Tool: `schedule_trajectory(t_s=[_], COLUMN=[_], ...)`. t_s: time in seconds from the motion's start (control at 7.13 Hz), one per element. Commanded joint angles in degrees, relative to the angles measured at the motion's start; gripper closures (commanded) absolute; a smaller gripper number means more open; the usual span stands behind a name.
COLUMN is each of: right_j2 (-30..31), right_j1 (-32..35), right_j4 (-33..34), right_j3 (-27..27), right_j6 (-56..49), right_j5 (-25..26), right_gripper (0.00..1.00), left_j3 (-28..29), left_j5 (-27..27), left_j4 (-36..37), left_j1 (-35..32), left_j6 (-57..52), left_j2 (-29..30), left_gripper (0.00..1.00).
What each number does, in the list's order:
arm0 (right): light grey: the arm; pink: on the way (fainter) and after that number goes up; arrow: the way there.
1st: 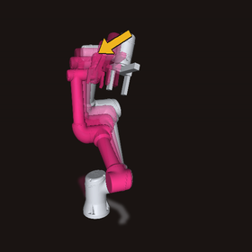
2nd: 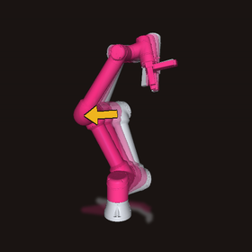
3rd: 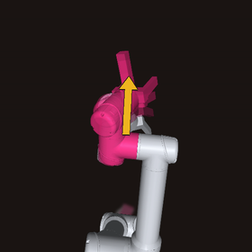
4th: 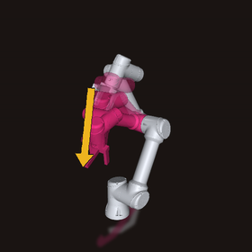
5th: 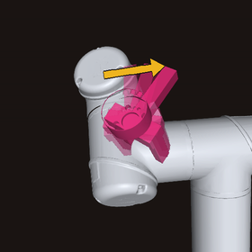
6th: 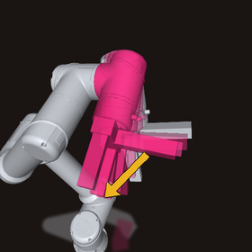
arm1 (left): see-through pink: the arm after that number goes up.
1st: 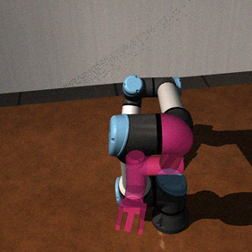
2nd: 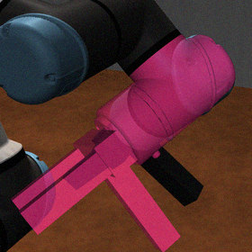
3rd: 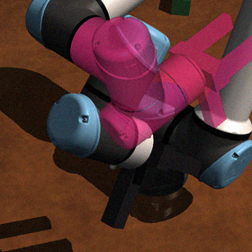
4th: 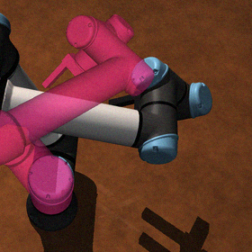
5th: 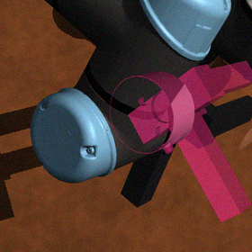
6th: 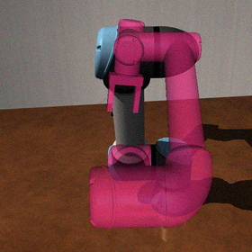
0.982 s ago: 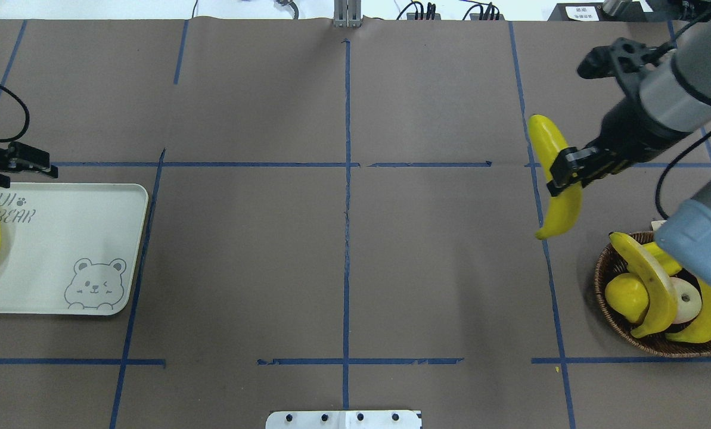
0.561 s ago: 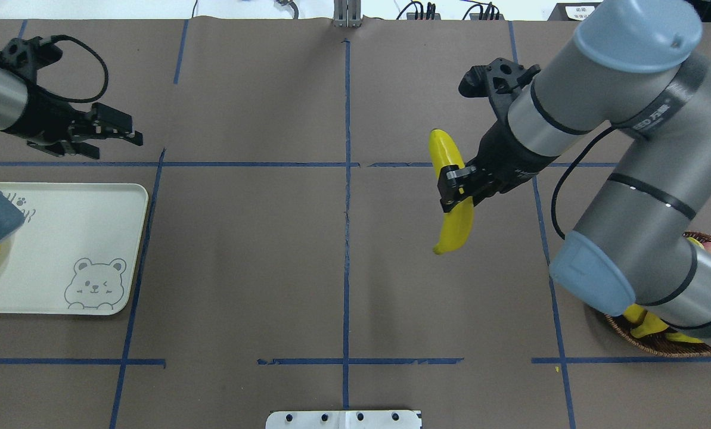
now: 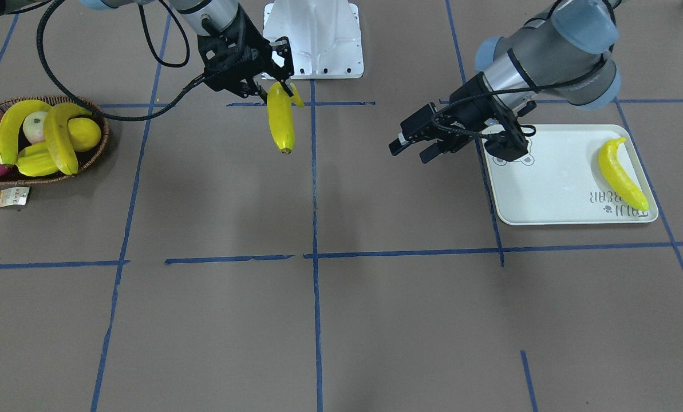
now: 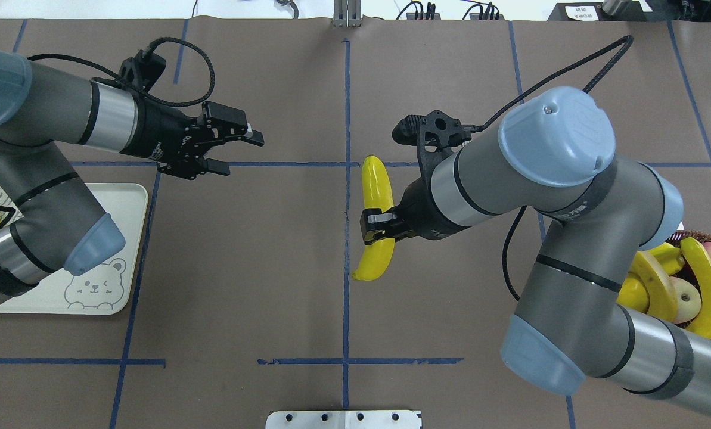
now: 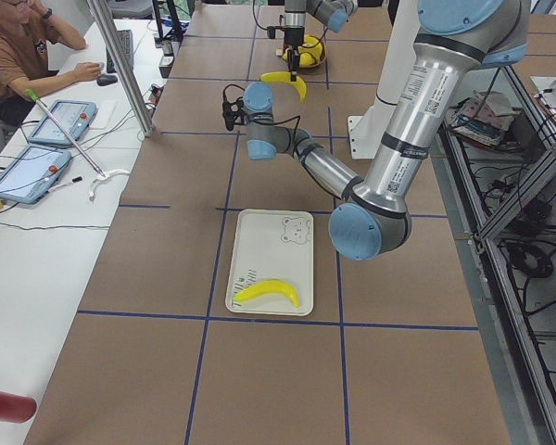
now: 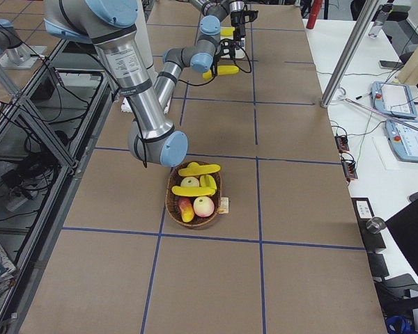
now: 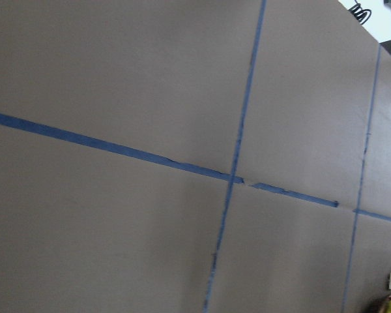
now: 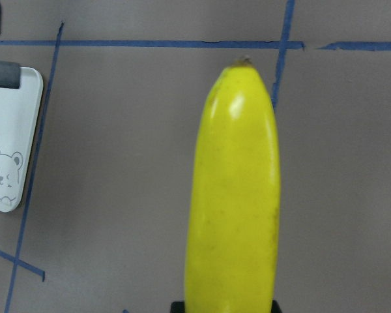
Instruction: Transfer all bananas from basket to plate
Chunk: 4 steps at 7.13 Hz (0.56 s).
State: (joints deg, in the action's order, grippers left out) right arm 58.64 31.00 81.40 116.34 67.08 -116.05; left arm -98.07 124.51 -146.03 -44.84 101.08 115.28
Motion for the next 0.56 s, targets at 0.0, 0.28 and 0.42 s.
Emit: schedule_trajectory(t_s=[0.0,0.28,0.42], right_j2=[-1.8,-1.9,-2.0], right_j1=[-2.2,-3.0,-3.4], right_j4=[-1.1,-1.1,-1.2], right_j3=[-0.4,-0.3,-0.3], right_j6=[1.0,1.3,1.3], right_j5=[1.7,1.7,1.7], right_gripper=[0.99,0.99,0.99], left_j3=[-0.7,-1.0,-0.9], left_j5=[-2.6,-2.8,-2.9], left_j4=[-2.4,-2.6,-3.6], left_j1=[4.7,8.4,9.6], left_j6=[2.6,2.5,2.4], left_j2=[3.7,4.7,5.3], left_gripper=[0.04,0.04,0.04])
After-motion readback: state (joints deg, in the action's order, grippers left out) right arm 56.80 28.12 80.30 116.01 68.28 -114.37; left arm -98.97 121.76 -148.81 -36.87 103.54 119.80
